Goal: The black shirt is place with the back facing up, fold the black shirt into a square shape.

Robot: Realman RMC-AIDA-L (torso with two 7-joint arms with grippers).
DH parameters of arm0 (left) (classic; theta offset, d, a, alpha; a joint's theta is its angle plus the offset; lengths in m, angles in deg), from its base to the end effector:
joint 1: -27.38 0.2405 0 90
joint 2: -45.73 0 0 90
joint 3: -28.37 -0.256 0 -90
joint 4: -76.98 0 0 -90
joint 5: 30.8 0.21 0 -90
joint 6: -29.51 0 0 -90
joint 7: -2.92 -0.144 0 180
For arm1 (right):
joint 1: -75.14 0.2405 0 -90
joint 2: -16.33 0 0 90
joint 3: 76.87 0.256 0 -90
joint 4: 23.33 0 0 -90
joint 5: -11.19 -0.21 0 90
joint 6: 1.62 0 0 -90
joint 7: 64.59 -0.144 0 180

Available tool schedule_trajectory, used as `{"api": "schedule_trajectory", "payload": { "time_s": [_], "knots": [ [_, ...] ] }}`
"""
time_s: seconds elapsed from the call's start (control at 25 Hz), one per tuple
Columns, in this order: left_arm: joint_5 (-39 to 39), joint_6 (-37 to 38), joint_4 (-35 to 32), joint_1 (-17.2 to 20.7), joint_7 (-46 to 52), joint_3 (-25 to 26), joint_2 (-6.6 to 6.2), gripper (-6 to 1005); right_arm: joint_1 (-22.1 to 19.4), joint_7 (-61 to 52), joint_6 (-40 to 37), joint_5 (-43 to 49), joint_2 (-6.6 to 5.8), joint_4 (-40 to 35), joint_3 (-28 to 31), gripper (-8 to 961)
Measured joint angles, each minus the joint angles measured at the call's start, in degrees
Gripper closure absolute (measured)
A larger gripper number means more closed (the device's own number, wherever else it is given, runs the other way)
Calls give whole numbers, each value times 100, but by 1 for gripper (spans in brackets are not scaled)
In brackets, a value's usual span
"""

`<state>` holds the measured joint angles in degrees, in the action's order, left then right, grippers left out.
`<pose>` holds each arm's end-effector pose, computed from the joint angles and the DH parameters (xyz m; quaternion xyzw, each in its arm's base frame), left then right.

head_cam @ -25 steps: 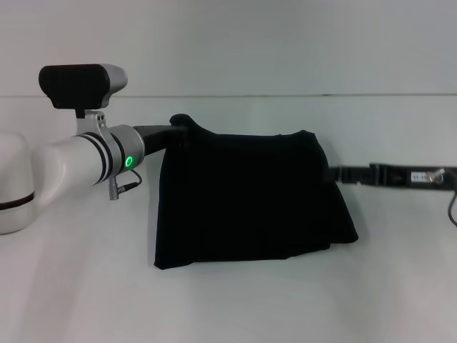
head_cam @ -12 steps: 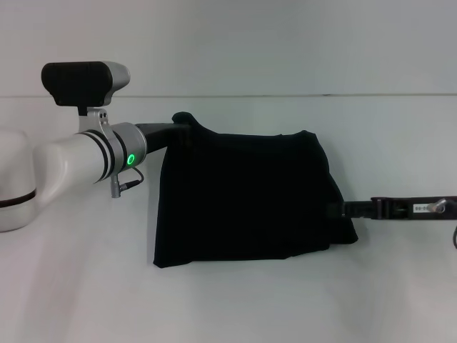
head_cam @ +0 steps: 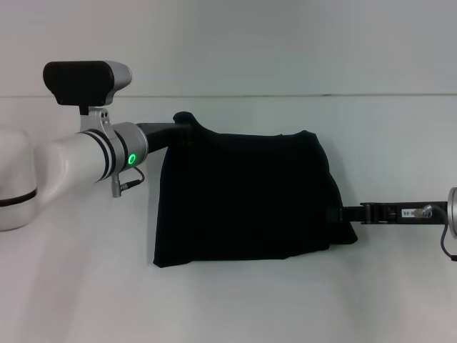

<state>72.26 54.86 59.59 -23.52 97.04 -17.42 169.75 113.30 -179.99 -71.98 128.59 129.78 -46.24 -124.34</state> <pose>-0.2306 0.4505 -0.0713 -0.7937 -0.4380 -0.1644 0.3887 0.2853 0.3681 -0.0204 -0.8265 0.5272 0.1564 0.1204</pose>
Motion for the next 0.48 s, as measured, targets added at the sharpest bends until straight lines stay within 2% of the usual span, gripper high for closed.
{"api": "schedule_trajectory", "payload": {
  "time_s": [0.16, 0.36, 0.48],
  "knots": [
    [0, 6, 0, 5, 0, 1, 0, 979, 2, 79, 5, -24, 29, 28, 5, 611],
    [0, 9, 0, 13, 0, 0, 0, 980, -63, 133, -23, -42, 51, 28, 34, 846],
    [0, 7, 0, 15, 0, -5, 0, 980, -133, 133, -33, -43, 43, 17, 97, 904]
  ]
}}
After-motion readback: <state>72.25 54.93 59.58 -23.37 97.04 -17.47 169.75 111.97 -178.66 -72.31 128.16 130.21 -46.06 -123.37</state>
